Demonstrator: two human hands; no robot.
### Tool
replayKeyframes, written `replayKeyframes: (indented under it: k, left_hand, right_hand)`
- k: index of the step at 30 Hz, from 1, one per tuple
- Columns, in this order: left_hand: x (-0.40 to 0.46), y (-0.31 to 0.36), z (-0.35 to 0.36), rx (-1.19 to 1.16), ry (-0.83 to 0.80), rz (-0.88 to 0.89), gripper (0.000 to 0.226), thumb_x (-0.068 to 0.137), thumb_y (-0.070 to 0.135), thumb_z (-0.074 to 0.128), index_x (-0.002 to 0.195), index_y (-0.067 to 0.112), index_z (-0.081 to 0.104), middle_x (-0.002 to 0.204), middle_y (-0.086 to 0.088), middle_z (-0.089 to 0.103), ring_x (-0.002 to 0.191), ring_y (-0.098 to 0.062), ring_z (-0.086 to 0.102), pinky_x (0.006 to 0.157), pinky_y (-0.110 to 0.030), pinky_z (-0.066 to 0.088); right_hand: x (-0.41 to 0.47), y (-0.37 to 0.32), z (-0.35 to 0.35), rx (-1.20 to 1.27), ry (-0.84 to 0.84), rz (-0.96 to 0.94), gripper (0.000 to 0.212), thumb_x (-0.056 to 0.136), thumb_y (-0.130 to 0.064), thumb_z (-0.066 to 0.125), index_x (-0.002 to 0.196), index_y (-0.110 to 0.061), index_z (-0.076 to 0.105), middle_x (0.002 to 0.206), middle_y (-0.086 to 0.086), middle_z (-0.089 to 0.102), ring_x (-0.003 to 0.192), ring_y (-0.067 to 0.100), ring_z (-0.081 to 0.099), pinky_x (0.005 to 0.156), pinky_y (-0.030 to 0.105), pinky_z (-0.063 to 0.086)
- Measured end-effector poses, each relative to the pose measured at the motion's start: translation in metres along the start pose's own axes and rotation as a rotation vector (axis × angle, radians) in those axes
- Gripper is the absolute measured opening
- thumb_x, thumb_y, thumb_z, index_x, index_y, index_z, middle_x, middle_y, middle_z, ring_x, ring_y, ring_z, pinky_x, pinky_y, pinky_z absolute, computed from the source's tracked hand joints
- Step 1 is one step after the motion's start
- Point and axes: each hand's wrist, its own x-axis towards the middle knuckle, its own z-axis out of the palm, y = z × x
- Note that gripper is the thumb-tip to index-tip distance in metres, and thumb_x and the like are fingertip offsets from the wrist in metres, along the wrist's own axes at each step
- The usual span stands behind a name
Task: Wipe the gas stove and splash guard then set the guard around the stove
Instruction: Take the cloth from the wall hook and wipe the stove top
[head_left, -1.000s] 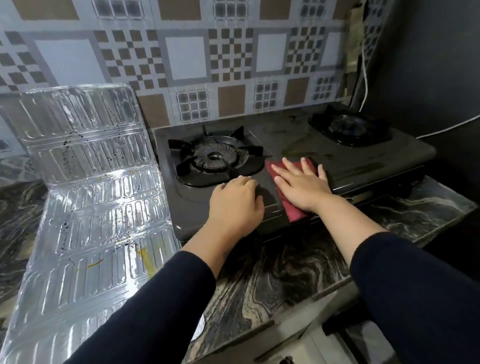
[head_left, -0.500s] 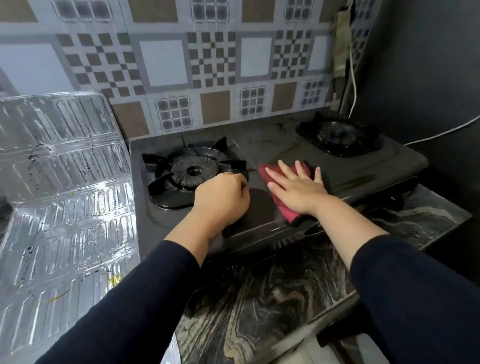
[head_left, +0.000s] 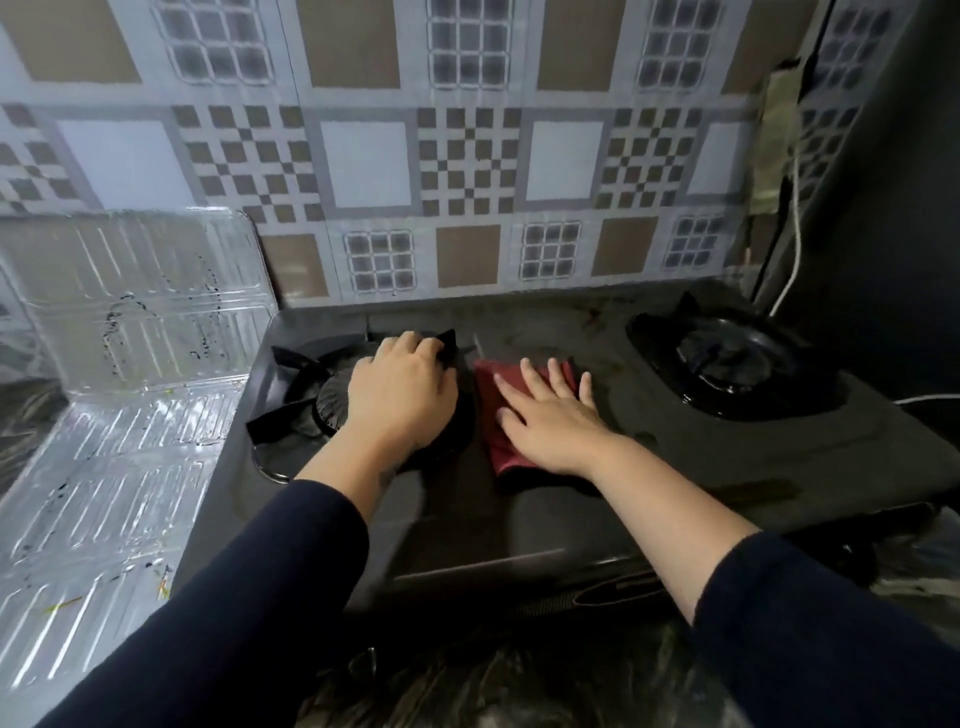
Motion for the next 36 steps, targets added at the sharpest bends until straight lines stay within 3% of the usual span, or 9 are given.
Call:
replayKeyframes:
  k: [2,4,8,14,20,27,32,36]
  left_hand:
    - [0.008,0.001,0.009,-0.004,-0.104,-0.023,0.056,0.095,0.046,0.034,0.143,0.016,0.036,0.152,-0.004,0.036,0.143,-0.023,0.026,0.113,-0.046,0.026]
    - [0.016,0.001,0.015,-0.023,-0.196,-0.039,0.065,0.096,0.052,0.027,0.149,0.016,0.022,0.16,0.0,0.018,0.149,-0.016,0.008,0.119,-0.049,0.011]
    - [0.032,0.0,0.019,0.007,-0.256,-0.046,0.074,0.094,0.059,0.02,0.152,0.016,0.007,0.162,0.002,0.0,0.148,-0.011,-0.004,0.119,-0.05,-0.002]
    - [0.04,0.001,0.032,0.051,-0.264,-0.053,0.071,0.095,0.056,0.012,0.152,0.016,-0.002,0.162,0.001,-0.007,0.147,-0.011,-0.012,0.117,-0.049,-0.014]
    - [0.041,-0.003,0.034,0.062,-0.232,-0.035,0.072,0.094,0.057,0.01,0.152,0.015,0.001,0.162,0.0,-0.003,0.147,-0.01,-0.011,0.117,-0.049,-0.015]
    - [0.042,-0.009,0.03,0.06,-0.273,0.002,0.078,0.091,0.064,0.01,0.152,0.016,0.0,0.162,0.001,-0.004,0.147,-0.009,-0.012,0.117,-0.05,-0.014]
    - [0.052,-0.026,0.019,0.002,-0.273,-0.018,0.073,0.092,0.062,0.007,0.152,0.021,0.004,0.161,0.005,-0.008,0.146,-0.007,-0.013,0.116,-0.048,-0.016]
    - [0.062,-0.076,0.001,0.058,-0.187,-0.152,0.074,0.091,0.062,0.004,0.152,0.021,0.0,0.16,0.006,-0.01,0.146,-0.008,-0.015,0.117,-0.05,-0.015]
  right_hand:
    - [0.001,0.001,0.004,-0.063,-0.001,-0.004,0.054,0.098,-0.046,0.016,0.149,-0.042,0.0,0.16,-0.003,-0.015,0.145,0.03,-0.021,0.112,0.057,-0.019]
    - [0.012,0.002,0.005,-0.076,0.009,-0.016,0.053,0.097,-0.045,0.014,0.148,-0.044,-0.001,0.16,-0.004,-0.015,0.145,0.03,-0.02,0.113,0.057,-0.016]
    - [0.05,0.01,-0.006,-0.092,-0.002,-0.031,0.053,0.097,-0.046,0.014,0.148,-0.046,-0.001,0.161,-0.005,-0.015,0.146,0.029,-0.018,0.114,0.058,-0.013]
    - [0.119,0.012,-0.019,-0.078,-0.027,-0.01,0.052,0.097,-0.051,0.013,0.147,-0.048,-0.001,0.161,-0.006,-0.014,0.147,0.027,-0.016,0.114,0.058,-0.011]
    - [0.176,-0.006,-0.029,-0.057,-0.041,-0.008,0.051,0.097,-0.054,0.013,0.146,-0.049,0.0,0.161,-0.006,-0.013,0.146,0.029,-0.017,0.113,0.062,-0.01]
    - [0.149,0.019,-0.027,-0.102,-0.079,-0.246,0.047,0.098,-0.053,0.019,0.143,-0.056,0.006,0.16,-0.013,-0.012,0.146,0.018,-0.018,0.115,0.054,-0.013]
    - [0.172,0.023,-0.035,-0.087,-0.147,-0.1,0.051,0.096,-0.059,0.017,0.143,-0.055,-0.002,0.158,-0.01,-0.02,0.144,0.02,-0.026,0.11,0.061,-0.019]
    - [0.2,-0.008,-0.038,-0.038,-0.217,-0.128,0.054,0.096,-0.058,0.022,0.144,-0.054,-0.002,0.158,-0.009,-0.021,0.143,0.023,-0.028,0.107,0.064,-0.022]
